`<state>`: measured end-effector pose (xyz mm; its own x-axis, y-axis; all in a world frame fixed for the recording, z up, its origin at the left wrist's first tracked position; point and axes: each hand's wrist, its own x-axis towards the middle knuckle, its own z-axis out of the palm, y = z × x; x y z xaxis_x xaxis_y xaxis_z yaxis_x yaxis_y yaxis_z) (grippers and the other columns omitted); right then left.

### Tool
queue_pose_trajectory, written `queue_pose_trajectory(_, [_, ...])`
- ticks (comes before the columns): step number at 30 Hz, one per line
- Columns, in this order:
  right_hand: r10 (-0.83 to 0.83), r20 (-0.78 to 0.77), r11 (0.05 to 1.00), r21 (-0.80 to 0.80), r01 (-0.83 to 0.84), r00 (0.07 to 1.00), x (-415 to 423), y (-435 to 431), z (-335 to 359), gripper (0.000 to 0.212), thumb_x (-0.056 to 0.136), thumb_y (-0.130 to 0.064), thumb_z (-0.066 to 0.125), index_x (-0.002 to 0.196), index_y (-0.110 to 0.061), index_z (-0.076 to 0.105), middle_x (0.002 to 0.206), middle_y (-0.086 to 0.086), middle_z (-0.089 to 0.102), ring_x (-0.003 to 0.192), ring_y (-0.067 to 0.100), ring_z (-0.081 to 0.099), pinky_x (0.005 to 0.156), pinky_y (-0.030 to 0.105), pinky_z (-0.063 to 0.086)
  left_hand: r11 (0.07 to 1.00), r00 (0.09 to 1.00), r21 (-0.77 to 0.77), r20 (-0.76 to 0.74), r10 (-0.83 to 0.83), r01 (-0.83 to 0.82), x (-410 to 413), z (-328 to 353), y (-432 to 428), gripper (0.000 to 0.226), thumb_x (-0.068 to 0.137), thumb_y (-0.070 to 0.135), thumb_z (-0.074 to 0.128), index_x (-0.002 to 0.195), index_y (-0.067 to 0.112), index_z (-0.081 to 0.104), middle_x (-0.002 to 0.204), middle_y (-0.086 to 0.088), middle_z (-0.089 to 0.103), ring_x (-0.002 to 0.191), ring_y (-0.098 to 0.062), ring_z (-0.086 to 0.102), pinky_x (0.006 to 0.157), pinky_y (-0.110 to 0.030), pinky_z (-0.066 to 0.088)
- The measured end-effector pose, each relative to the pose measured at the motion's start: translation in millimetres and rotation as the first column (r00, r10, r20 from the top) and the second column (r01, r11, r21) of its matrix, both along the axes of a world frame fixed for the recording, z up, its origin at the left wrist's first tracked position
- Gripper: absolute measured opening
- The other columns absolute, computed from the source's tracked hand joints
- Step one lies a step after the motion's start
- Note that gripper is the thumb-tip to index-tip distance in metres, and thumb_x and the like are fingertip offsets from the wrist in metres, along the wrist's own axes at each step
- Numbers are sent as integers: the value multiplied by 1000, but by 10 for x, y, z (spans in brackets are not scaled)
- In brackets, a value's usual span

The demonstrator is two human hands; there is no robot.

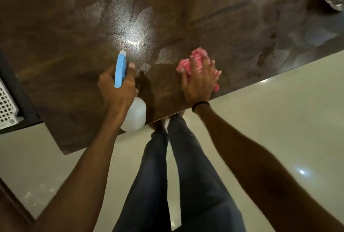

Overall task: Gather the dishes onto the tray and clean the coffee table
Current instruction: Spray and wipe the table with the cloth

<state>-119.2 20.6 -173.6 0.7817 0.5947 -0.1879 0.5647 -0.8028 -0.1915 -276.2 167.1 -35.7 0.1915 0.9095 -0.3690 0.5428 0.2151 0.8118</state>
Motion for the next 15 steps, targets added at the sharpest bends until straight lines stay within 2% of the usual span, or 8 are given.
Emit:
queue_pose_trajectory(1, [-58,4,998,12,58,998,131,-12,-11,55,95,-59,44,144,-33,46,158,14,33,145,44,26,112,73,16,1000,1000,-2,-4,14,-14,23,-11,-28,22,91,34,70,78,39,53,64,18,62,47,-9,60,51,-21,56])
queue_pose_trajectory(3, [-72,6,997,7,72,997,-25,-124,17,56,96,-58,44,146,-33,43,160,14,30,147,43,22,113,71,15,1000,1000,-4,-19,-11,11,87,-23,-85,22,92,33,69,81,38,51,64,18,58,49,-2,61,52,-12,51])
queue_pose_trajectory(5, [3,-49,1000,-21,-4,999,-393,-333,107,57,96,-56,44,149,-35,36,162,15,24,148,43,17,115,70,12,999,998,-1,-47,-40,40,190,-61,-122,15,92,36,68,85,31,56,68,13,57,51,-2,62,56,-18,56])
queue_pose_trajectory(7, [114,-107,993,-25,-117,988,-560,-585,156,57,95,-54,47,148,-35,38,160,15,26,149,42,17,115,69,13,996,993,-30,-78,-90,88,312,-105,-157,15,91,38,68,87,28,58,67,9,59,51,-6,62,58,-24,58])
queue_pose_trajectory(11, [197,-62,980,-7,-198,978,-116,-773,85,60,90,-55,55,144,-33,44,155,13,36,145,40,28,115,67,17,970,978,-155,-71,-198,185,680,-118,-340,20,91,39,68,96,20,64,71,0,63,54,-17,62,57,-29,58])
queue_pose_trajectory(13, [175,-55,984,-11,-176,983,90,-774,80,60,89,-54,56,144,-31,46,154,13,37,145,40,29,115,67,17,952,962,-194,-90,-258,237,860,-137,-490,14,92,38,68,88,26,62,70,0,63,58,-22,63,57,-31,58])
queue_pose_trajectory(15, [136,-60,991,-9,-137,989,217,-792,95,60,90,-54,55,145,-30,47,155,13,38,145,40,29,115,66,17,930,942,-241,-119,-314,279,1008,-150,-658,21,91,39,68,76,30,56,68,2,61,62,-27,65,60,-36,60])
